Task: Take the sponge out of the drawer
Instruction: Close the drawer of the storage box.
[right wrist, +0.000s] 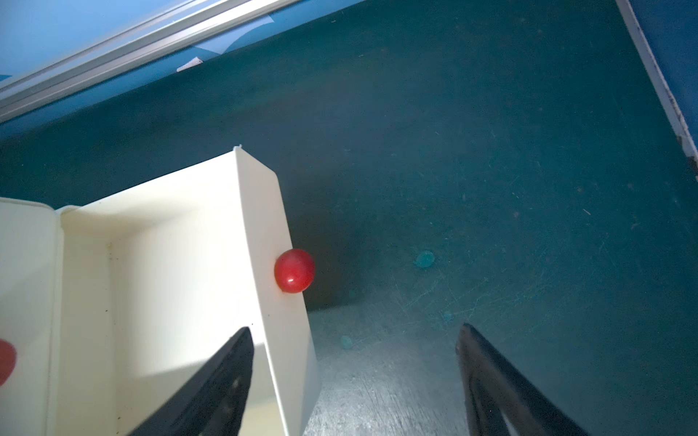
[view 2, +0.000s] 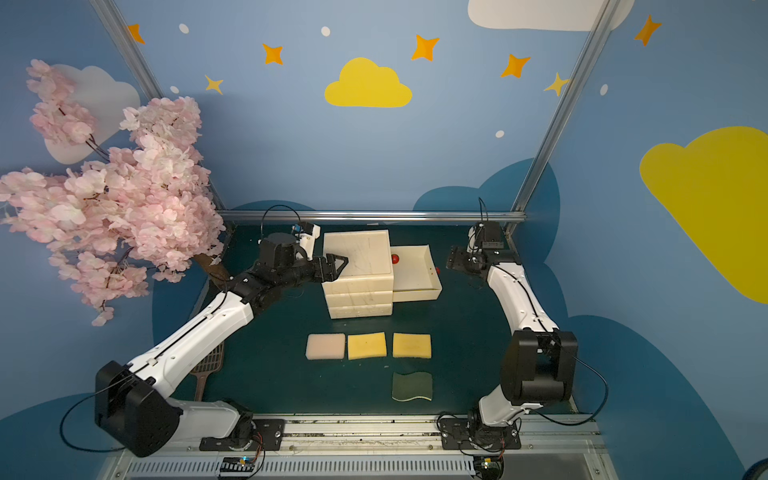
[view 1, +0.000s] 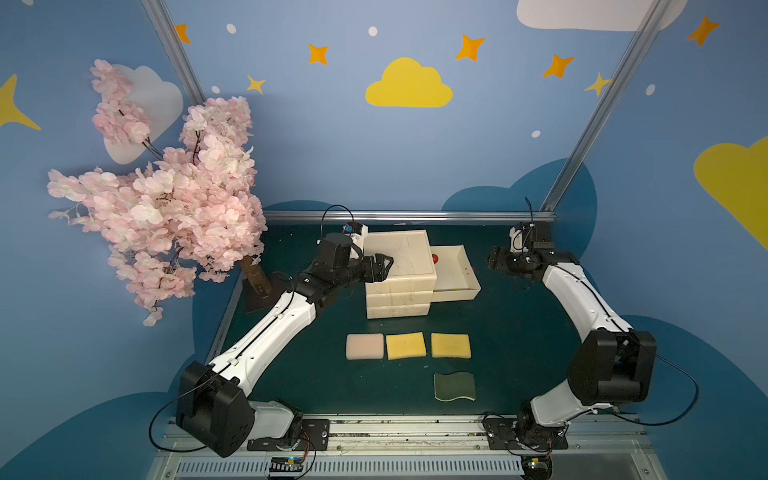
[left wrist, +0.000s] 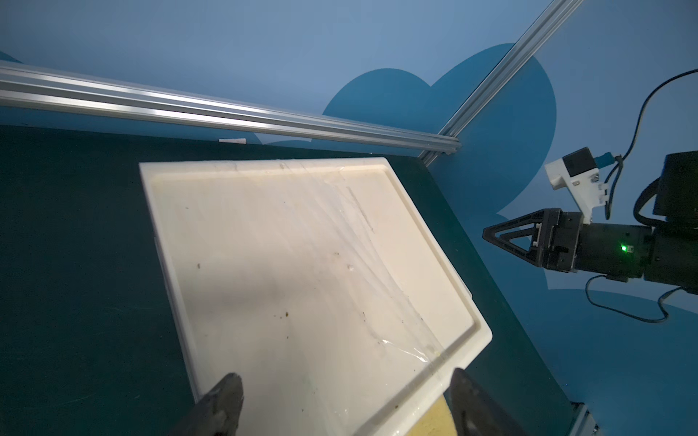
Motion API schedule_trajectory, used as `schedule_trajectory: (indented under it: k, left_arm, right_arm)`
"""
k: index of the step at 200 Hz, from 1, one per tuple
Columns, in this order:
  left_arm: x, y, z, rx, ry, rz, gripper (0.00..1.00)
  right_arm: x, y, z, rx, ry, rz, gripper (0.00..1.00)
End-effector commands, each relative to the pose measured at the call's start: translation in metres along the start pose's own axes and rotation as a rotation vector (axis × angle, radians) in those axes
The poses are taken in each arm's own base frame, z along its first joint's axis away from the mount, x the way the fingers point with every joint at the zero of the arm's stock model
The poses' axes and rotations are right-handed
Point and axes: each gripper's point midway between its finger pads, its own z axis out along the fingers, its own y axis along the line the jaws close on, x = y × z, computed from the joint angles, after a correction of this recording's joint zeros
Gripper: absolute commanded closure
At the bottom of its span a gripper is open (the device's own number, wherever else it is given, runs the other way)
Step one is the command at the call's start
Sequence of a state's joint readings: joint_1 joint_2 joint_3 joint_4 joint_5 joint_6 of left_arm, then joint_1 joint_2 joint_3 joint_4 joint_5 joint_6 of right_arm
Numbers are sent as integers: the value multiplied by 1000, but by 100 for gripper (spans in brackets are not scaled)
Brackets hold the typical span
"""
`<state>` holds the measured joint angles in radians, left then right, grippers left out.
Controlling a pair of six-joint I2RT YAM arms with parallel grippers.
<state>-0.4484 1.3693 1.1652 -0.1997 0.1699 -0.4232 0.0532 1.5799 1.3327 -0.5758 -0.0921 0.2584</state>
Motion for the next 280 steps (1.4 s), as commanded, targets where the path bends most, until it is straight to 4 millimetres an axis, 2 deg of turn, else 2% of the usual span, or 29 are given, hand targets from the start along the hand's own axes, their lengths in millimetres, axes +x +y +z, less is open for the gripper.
schedule_trajectory:
  k: [1, 28, 84, 123, 185, 280]
  left_arm:
    - [-9, -14, 2, 83, 1, 15, 14]
    - [-7, -13, 4, 89, 8, 10, 13]
    - [-14, -3, -1, 65, -16, 3, 12]
    - [-21, 8, -10, 23, -32, -7, 9]
    - [-16, 25, -6, -8, -17, -64, 5]
    - [-8, 32, -3, -22, 8, -82, 2]
  right_arm:
    - [27, -9, 12, 11, 139, 63, 17]
    - [39, -11, 20, -31, 248, 73, 21]
    - [55, -9, 37, -78, 305, 99, 24]
    - [62, -11, 39, -81, 319, 103, 24]
    - [67, -10, 40, -99, 328, 109, 24]
    - [73, -13, 42, -91, 335, 105, 24]
